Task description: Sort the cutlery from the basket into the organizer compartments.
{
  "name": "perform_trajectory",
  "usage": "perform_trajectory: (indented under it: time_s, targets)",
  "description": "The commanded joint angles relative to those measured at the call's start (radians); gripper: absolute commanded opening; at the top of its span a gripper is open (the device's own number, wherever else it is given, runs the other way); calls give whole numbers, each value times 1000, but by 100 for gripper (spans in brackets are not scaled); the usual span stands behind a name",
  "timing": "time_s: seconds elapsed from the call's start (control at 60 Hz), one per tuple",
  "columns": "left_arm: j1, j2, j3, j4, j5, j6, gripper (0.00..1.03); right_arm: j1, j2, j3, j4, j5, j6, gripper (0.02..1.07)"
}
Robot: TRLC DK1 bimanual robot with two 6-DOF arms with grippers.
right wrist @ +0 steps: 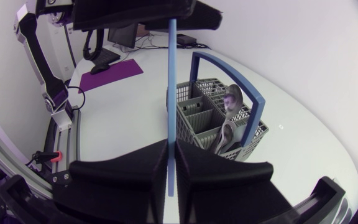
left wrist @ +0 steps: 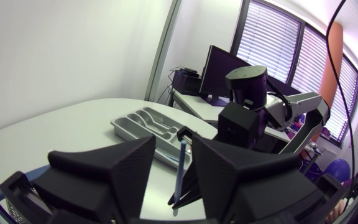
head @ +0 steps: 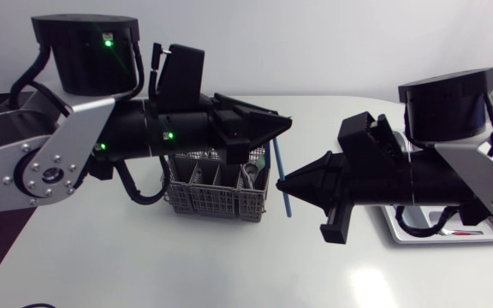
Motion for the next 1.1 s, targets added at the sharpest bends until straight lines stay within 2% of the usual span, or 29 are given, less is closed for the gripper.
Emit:
perform_trajectory:
  time_s: [0.0, 0.133, 0.4, 0.533, 0.783, 0.883, 1.083]
  targets:
    - [27, -9, 55, -6, 10, -30, 83, 7, -35, -10, -19, -1, 20, 8]
    - [100, -23, 86, -21, 9, -29, 93, -9, -88, -36, -52, 11, 14, 8]
    - [260, 0, 140, -84, -7, 43, 95, -171, -196, -84, -158, -19, -55, 8]
    - [286, 0, 144, -119, -45, 122, 95, -268, -225, -104, -189, -33, -84, 8]
    - [255, 7, 104, -205, -180, 363, 95, -542, -193, -119, -193, -31, -150, 8]
    - [208, 24, 71, -234, -243, 473, 95, -656, -101, -102, -180, -22, -167, 8]
    - [131, 75, 23, -270, -336, 614, 95, -780, 77, -50, -137, 41, -158, 8]
